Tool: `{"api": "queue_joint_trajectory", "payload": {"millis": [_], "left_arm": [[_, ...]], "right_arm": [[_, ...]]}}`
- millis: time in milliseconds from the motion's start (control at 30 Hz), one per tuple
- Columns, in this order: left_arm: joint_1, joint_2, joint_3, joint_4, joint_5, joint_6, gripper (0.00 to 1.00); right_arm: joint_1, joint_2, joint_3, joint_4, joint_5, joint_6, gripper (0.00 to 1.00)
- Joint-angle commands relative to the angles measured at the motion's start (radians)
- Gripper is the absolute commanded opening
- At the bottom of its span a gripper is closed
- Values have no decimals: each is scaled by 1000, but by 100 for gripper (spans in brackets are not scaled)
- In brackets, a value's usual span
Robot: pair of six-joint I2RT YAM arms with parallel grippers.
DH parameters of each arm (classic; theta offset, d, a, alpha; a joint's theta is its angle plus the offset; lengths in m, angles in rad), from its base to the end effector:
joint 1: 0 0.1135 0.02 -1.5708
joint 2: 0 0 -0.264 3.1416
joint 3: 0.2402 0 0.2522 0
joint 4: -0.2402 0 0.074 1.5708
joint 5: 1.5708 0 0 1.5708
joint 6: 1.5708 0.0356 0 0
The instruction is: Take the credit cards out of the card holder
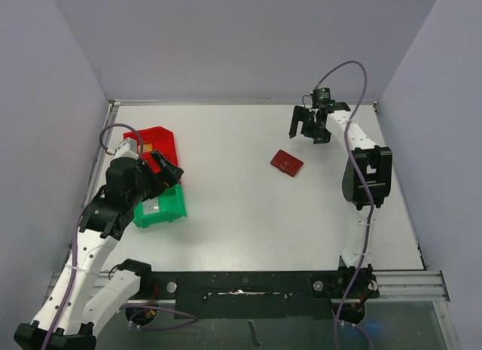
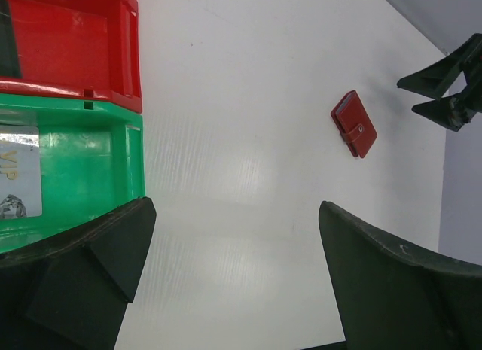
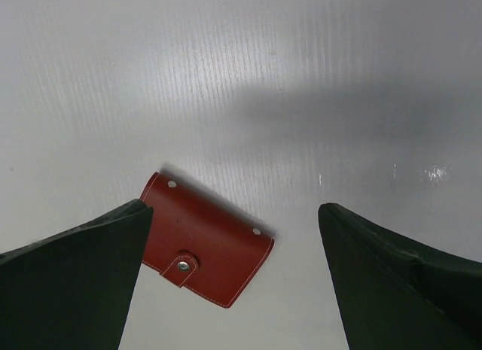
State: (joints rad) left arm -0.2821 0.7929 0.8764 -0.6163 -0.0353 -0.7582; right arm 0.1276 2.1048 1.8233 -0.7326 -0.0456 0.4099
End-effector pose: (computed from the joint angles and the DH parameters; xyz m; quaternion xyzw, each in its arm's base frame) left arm 0.1619 -0.0456 0.3261 -0.2132 0.8416 -0.2332 0.4380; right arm 0.4603 0.0607 0.2373 0.1290 0.9526 0.0941 0.2590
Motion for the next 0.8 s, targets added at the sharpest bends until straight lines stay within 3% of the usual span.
{"api": "queue_joint_trajectory", "payload": {"millis": [0, 67, 133, 333, 433, 767], "left_arm": [[-5, -26, 5, 29, 21, -21, 91], [-6, -33, -2, 29, 21, -28, 91], [-6, -39, -9, 30, 18, -34, 91], [-6, -32, -25, 45, 20, -41, 91], [-6, -21, -25, 45, 22, -41, 91], [-6, -14, -77, 79, 41, -50, 91]], "right_arm": [[12, 50, 94, -23, 16, -47, 99], [15, 95, 131, -53, -39, -79, 89], [26, 122, 140, -94, -65, -92, 89], [92, 77, -55, -28, -12, -126, 86], [125, 56, -138, -25, 23, -147, 74], [347, -285, -733, 140, 138, 24, 71]]}}
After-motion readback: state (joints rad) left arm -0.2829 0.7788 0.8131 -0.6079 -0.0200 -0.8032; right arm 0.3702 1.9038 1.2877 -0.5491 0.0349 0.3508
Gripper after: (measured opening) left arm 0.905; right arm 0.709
